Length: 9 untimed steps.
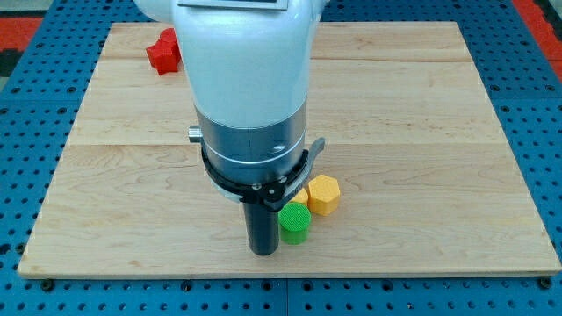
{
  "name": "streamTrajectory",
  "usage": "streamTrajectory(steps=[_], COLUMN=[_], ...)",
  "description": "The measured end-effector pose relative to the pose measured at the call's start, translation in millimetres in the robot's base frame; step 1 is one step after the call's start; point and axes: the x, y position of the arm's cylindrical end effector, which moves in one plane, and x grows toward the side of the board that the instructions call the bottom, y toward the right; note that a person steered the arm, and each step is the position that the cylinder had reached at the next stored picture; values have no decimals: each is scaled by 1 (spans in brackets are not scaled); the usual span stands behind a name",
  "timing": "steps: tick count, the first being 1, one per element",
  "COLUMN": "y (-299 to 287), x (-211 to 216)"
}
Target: Move your arm to top left
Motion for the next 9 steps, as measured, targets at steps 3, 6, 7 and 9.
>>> streamTrajectory(steps=[3,6,7,9], y=[-1,-71,-115,-167], x=[-2,-38,-78,-166])
